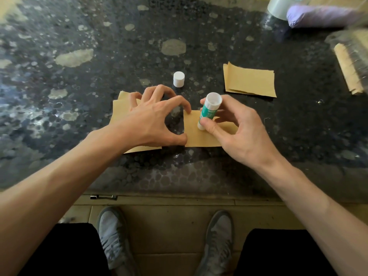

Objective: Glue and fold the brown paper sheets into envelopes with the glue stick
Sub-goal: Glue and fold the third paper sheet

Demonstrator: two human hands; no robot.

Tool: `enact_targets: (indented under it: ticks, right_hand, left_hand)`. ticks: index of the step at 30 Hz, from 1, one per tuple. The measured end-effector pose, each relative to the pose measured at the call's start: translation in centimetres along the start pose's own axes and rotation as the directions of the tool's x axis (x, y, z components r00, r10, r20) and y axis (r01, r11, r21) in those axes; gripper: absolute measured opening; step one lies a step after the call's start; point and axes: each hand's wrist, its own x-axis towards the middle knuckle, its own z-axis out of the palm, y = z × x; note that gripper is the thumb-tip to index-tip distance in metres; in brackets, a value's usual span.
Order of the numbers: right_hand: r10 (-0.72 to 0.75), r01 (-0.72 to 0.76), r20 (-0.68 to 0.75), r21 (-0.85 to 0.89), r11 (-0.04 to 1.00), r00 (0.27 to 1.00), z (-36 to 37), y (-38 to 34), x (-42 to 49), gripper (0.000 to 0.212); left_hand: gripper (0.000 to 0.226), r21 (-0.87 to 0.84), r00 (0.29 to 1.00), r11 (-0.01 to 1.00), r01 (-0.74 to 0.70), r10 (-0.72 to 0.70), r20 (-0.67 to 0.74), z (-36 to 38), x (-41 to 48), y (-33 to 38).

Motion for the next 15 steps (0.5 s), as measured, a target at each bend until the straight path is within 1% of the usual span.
enact_targets:
  ticks: [3,5,15]
  right_hand:
    - [-0.018,0.015,-0.063,-0.044,0.999,0.998,0.2,-0.1,0.3,0.037]
    - [-0.005,-0.001,-0.072,-0.082,0.997,0.997,0.2,0.1,0.5,0.038]
    - [-0.009,0.021,0.089,-0.130,0.991,0.996,-1.1,-0.1,0.3,0.028]
  left_hand:
    - [0.065,0.003,1.000,1.000,0.000,0.000,0.006,0.0,0.1,0.0]
    - [0.065,0.006,1.000,1.000,0.001,-0.001,0.009,0.0,0.1,-0.1]
    - [0.065,0.015,1.000,1.000,-0.007,0.007,0.011,0.0,0.1,-0.2]
